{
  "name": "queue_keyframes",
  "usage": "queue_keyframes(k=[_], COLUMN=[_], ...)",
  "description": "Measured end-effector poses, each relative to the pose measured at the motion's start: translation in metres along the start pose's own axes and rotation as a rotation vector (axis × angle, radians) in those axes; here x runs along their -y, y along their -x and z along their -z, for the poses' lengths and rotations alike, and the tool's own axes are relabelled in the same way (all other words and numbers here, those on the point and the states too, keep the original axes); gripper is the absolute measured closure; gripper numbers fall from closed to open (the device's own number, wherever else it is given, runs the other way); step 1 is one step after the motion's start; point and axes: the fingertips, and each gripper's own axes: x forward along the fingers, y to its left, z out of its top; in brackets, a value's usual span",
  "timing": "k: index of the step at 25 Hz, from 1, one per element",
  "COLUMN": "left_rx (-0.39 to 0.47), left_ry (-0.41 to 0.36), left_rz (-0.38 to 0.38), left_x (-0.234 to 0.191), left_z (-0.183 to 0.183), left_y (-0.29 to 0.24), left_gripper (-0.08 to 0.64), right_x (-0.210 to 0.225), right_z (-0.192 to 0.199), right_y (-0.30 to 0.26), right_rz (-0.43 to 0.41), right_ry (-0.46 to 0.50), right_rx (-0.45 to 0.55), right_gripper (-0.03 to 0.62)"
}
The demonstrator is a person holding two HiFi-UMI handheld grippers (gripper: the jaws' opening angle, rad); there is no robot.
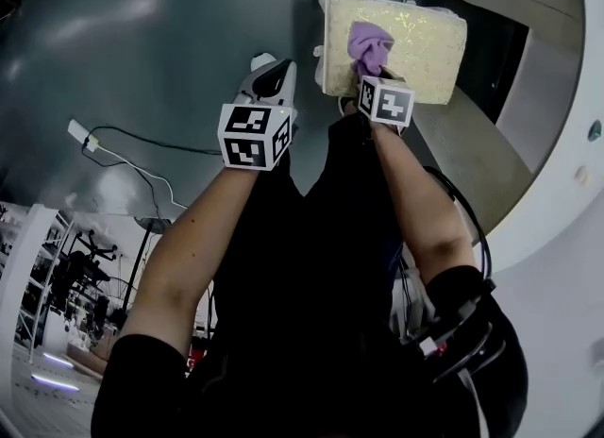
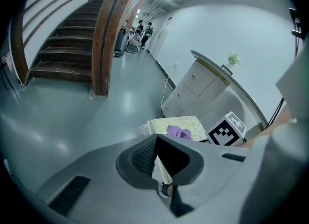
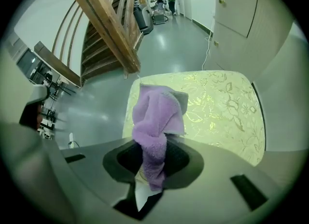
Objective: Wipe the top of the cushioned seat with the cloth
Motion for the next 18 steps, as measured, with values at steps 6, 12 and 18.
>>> queue_keyframes(k=[6,12,18], left_rx=[-0.004,-0.011,-0.014], left_ry=[-0.009,-0.027,-0.052], left_rz=[0.004,0.002,-0.014], left_x=[-0.016,-0.026,-0.017], left_z=[0.003,-0.003,-0.018], left_y=[0.009,0.020,0.025], left_gripper=[0.557,0.557,0.557], right_x=[-0.042,-0.089,-0.095], right_z=[-0.004,-0.012,-0.034], right_y=[-0.007,-0.010,0.033], right_rz=[-0.019,-0.102,-0.171], right_ry=[0.017,0.070,0.097], right_rx=[-0.040,-0.052,0.021], right_gripper=[0.497,0.494,0.492])
